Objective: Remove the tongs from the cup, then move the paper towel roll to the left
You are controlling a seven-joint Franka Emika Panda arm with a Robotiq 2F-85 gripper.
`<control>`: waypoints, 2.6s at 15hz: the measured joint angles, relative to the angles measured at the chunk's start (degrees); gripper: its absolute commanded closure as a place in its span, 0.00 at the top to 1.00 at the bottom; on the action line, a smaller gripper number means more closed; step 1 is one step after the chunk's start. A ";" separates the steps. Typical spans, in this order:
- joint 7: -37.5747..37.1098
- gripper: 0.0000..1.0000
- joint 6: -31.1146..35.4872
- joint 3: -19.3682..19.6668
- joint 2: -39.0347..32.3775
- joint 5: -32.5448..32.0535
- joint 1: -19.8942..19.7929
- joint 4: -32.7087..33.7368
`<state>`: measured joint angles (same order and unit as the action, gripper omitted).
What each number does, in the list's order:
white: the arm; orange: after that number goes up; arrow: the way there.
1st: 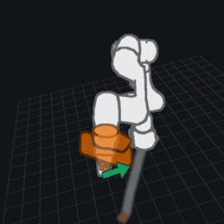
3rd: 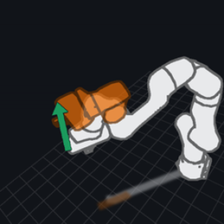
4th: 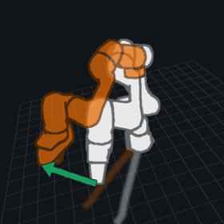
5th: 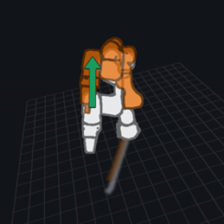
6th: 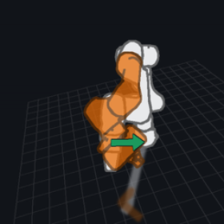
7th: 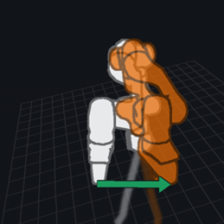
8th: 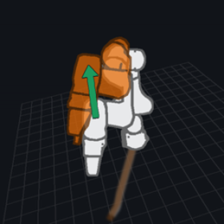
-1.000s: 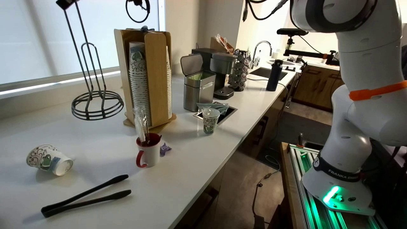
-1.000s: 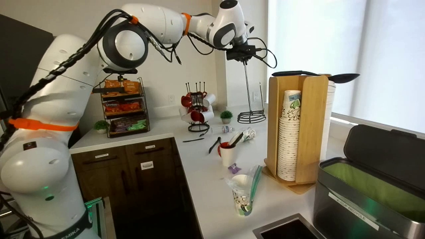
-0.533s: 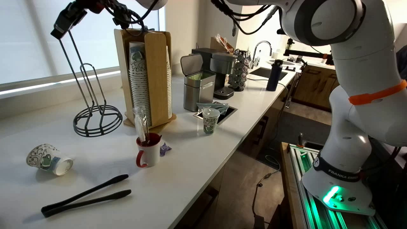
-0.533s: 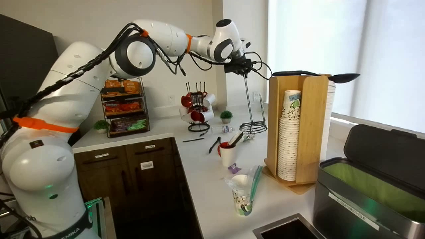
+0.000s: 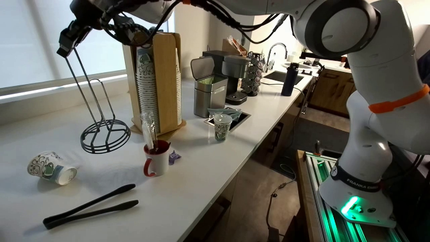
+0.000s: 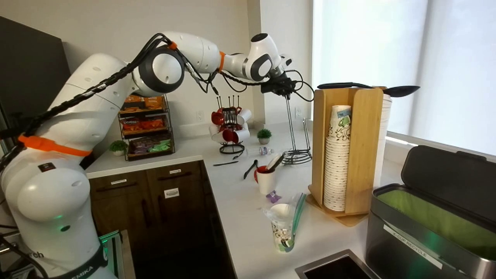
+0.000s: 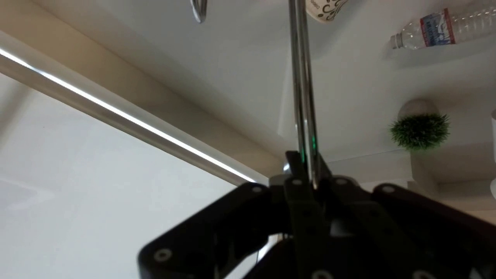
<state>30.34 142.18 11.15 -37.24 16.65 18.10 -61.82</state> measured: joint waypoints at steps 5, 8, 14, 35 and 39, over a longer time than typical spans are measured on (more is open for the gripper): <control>-3.35 0.02 1.96 1.34 -2.48 -0.44 1.12 0.02; -6.81 0.02 2.19 4.17 -3.45 -2.39 2.40 0.02; -11.34 0.02 2.20 7.74 -4.75 -4.00 4.03 0.02; -28.12 1.00 0.29 -2.05 -3.99 -26.82 -2.50 3.33; -28.74 0.99 -3.51 0.14 -3.14 -27.12 -1.45 4.81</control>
<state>1.60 138.67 11.29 -40.38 -10.46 16.65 -57.01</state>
